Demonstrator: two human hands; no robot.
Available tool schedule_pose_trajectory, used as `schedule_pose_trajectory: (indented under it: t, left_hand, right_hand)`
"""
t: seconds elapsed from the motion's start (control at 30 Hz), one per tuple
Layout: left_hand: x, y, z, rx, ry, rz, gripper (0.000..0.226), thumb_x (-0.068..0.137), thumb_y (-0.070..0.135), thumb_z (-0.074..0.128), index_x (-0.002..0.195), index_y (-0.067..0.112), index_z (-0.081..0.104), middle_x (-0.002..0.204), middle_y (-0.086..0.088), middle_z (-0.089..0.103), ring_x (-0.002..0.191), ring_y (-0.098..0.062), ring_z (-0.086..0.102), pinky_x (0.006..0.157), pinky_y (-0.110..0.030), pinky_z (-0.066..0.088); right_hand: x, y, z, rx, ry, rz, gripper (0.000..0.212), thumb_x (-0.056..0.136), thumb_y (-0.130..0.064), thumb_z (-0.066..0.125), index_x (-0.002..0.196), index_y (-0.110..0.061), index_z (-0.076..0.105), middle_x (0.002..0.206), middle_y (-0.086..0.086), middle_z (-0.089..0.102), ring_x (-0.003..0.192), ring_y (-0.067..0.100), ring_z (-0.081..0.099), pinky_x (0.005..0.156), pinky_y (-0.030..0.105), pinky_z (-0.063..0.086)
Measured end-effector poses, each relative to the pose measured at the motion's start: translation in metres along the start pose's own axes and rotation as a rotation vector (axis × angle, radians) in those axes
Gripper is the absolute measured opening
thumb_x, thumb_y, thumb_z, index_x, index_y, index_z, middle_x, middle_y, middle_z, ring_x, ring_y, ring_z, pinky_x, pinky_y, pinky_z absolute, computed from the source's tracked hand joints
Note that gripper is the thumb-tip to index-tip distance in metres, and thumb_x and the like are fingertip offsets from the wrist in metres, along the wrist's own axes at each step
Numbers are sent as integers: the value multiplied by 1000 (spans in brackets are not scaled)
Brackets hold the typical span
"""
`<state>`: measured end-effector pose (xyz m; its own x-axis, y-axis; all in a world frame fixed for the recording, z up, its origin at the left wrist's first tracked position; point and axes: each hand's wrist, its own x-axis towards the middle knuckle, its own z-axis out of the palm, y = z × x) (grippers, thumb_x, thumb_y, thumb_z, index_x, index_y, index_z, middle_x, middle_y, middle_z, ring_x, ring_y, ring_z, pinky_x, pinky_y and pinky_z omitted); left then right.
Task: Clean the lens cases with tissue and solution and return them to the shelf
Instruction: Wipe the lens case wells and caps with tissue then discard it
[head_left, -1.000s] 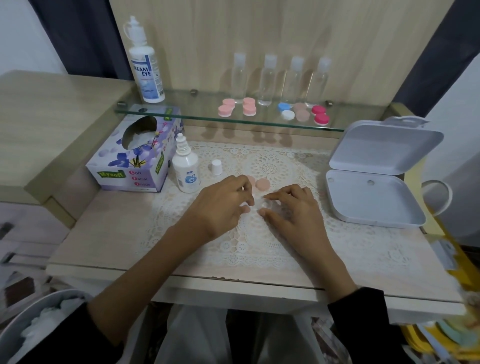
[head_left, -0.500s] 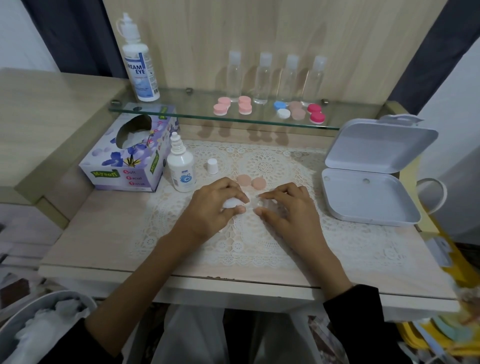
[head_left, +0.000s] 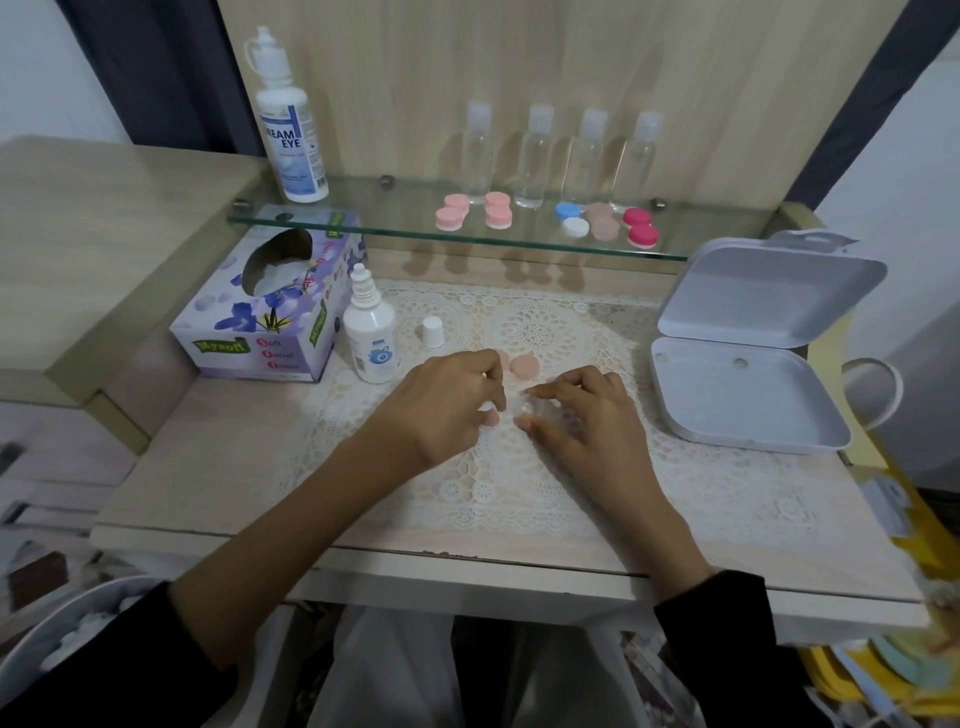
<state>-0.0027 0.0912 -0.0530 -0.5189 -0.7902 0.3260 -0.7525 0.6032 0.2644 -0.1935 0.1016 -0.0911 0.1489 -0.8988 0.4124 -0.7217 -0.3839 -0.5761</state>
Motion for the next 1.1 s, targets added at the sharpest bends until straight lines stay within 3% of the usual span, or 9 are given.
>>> schedule_pose_trajectory:
  t: [0.2, 0.37, 0.47, 0.57, 0.7, 0.9, 1.0, 1.1]
  left_hand:
    - [-4, -5, 8, -101, 116, -18, 17, 64, 2, 82, 77, 12, 75, 86, 2, 66, 70, -20, 66, 57, -37, 54]
    - [-13, -8, 16, -374, 236, -195, 15, 67, 15, 83, 81, 19, 77, 89, 9, 67, 84, -5, 63, 77, -29, 49]
    - [-15, -7, 15, -437, 237, -225, 16, 69, 20, 82, 85, 21, 77, 91, 11, 67, 87, -4, 63, 80, -28, 49]
    - [-16, -4, 11, -308, 149, -168, 20, 74, 23, 79, 93, 19, 76, 97, 10, 62, 87, -5, 61, 78, -27, 49]
    - [-11, 1, 3, -148, 5, -131, 21, 82, 19, 73, 102, 13, 74, 106, 0, 60, 87, -20, 62, 77, -36, 50]
    - [1, 6, 0, -24, -66, -156, 25, 87, 13, 66, 112, 16, 70, 113, 3, 55, 98, -17, 57, 75, -25, 41]
    - [1, 7, 1, 5, -33, -119, 20, 86, 11, 67, 105, 13, 72, 108, 2, 58, 92, -19, 60, 71, -31, 46]
    - [-3, 4, 5, -23, 55, -49, 15, 73, 2, 75, 87, 7, 74, 93, -2, 63, 75, -24, 64, 58, -33, 50]
  right_hand:
    - [1, 0, -1, -12, -3, -4, 38, 79, -52, 59, 105, -28, 72, 101, -11, 55, 98, 15, 47, 82, 43, 45]
    - [0, 0, 0, 1, -2, -3, 34, 79, -48, 64, 104, -28, 72, 100, -11, 55, 97, 15, 46, 82, 43, 45]
    - [0, 1, 0, 1, -1, -3, 34, 78, -48, 64, 104, -28, 72, 100, -10, 55, 97, 15, 46, 82, 43, 45]
    - [0, 1, 0, 11, 0, -1, 34, 79, -48, 64, 105, -28, 72, 100, -11, 55, 97, 14, 45, 81, 42, 45]
    - [0, 0, 0, 8, 5, -3, 34, 79, -48, 64, 104, -27, 72, 99, -10, 55, 96, 14, 45, 81, 42, 45]
    - [0, 0, 0, -2, 4, -3, 34, 79, -49, 64, 103, -26, 72, 99, -10, 55, 96, 13, 45, 80, 42, 45]
    - [1, 1, 0, -4, 8, -9, 34, 79, -49, 64, 103, -26, 73, 98, -10, 55, 95, 13, 44, 79, 42, 45]
    - [1, 2, 0, 2, 10, -10, 34, 78, -49, 65, 103, -26, 73, 98, -11, 54, 95, 12, 45, 80, 41, 45]
